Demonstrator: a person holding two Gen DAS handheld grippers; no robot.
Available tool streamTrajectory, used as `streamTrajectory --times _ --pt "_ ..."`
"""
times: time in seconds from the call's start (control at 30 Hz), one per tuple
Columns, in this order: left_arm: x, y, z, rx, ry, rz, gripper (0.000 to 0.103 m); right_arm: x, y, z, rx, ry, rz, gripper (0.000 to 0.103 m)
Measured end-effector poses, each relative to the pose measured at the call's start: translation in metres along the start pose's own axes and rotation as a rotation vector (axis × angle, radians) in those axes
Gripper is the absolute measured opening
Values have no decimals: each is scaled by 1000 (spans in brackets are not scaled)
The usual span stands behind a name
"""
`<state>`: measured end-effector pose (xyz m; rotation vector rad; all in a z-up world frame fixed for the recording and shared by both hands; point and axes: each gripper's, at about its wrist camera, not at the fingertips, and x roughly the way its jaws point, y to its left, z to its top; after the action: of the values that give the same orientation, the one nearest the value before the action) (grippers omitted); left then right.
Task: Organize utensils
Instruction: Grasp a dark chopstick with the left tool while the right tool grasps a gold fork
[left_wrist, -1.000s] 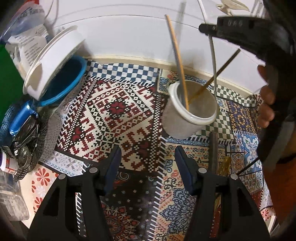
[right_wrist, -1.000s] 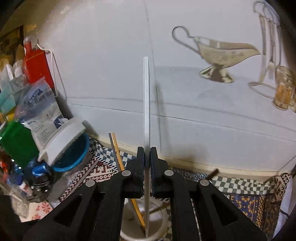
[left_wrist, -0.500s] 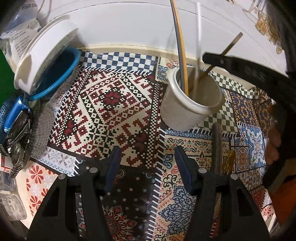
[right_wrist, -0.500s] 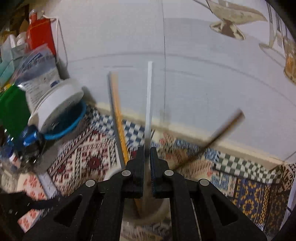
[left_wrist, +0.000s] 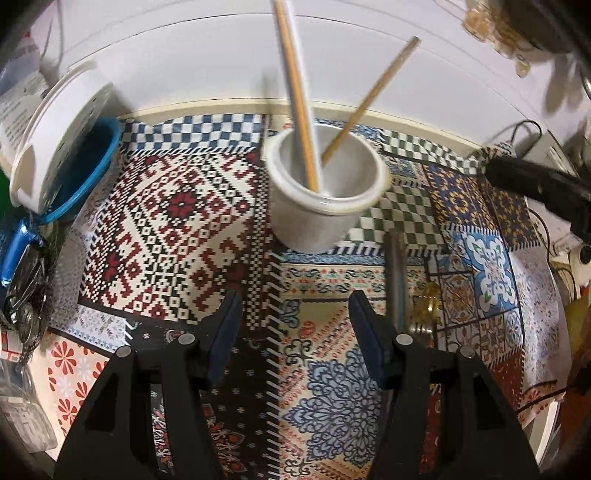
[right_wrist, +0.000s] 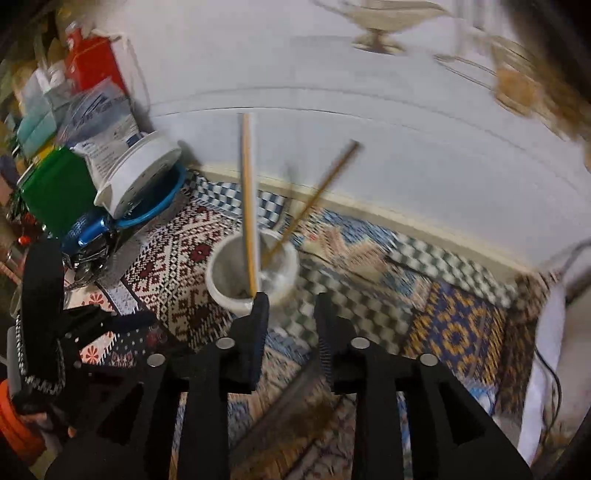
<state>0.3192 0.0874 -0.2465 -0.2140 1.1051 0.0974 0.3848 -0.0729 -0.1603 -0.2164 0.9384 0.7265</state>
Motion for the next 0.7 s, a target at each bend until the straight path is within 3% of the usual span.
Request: streamTrajectory --times 0.1,0.27,0.47,0.7 --pt "3 -8 -2 14 13 -26 59 1 -15 -18 37 31 -43 36" --pt "17 -22 -7 45 52 -43 59 28 -27 -57 88 150 -77 36" --pt "38 -34 -13 80 100 -49 59 62 -14 -103 125 275 -37 36" --pt "52 -41 -15 100 130 -37 59 82 5 -118 139 308 -23 37"
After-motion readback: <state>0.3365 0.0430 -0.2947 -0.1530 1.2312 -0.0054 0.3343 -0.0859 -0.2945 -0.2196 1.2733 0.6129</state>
